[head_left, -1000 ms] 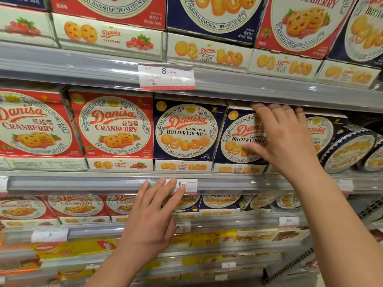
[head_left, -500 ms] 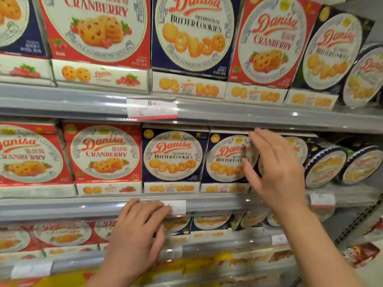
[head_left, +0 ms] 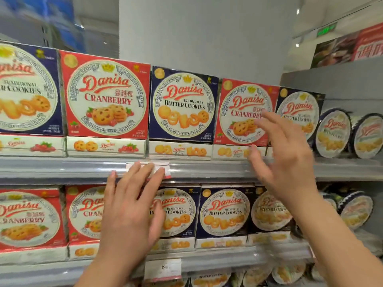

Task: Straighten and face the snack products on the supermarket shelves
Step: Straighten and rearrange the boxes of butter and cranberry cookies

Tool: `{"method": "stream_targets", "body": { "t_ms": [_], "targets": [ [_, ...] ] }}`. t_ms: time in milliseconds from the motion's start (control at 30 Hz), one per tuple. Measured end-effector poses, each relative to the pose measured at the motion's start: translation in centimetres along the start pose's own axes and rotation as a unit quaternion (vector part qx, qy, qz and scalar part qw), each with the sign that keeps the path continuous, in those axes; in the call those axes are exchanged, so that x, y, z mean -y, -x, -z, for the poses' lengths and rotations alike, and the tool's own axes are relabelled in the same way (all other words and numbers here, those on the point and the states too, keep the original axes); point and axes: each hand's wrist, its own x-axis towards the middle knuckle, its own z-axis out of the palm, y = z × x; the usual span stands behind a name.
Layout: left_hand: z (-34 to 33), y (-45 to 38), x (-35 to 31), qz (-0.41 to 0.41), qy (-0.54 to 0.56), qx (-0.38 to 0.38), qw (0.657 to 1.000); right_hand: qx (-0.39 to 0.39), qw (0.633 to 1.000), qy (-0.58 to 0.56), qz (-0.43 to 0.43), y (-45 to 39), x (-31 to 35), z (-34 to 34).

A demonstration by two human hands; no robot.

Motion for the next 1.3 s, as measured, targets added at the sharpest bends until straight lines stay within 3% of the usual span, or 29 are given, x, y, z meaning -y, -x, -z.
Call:
{"method": "stream_targets", "body": {
  "t_ms": [233, 467, 767, 1300],
  "targets": [
    [-0.2, -0.5, 0.5, -0.003, -0.030, 0.001, 1.000, 0.062, 0.997, 0.026, -0.028, -7.3, -1.5, -0.9],
    [0.4, -0.4, 0.3, -0.006, -0.037, 0.012, 0.999, 0.116, 0.990, 0.067, -0.052, -8.4, -2.9, -2.1],
    [0.5, -0.3, 0.4, -0.012, -0.036, 0.022, 0.999, 0.094, 0.992, 0.067, -0.049, -8.4, -3.0, -1.5],
    [0.6, -0.1, 0.1, -0.004, -0.040, 0.036, 0.999, 0.167, 0.982, -0.015, -0.090, -10.3, -2.9, 2.0]
  ]
}}
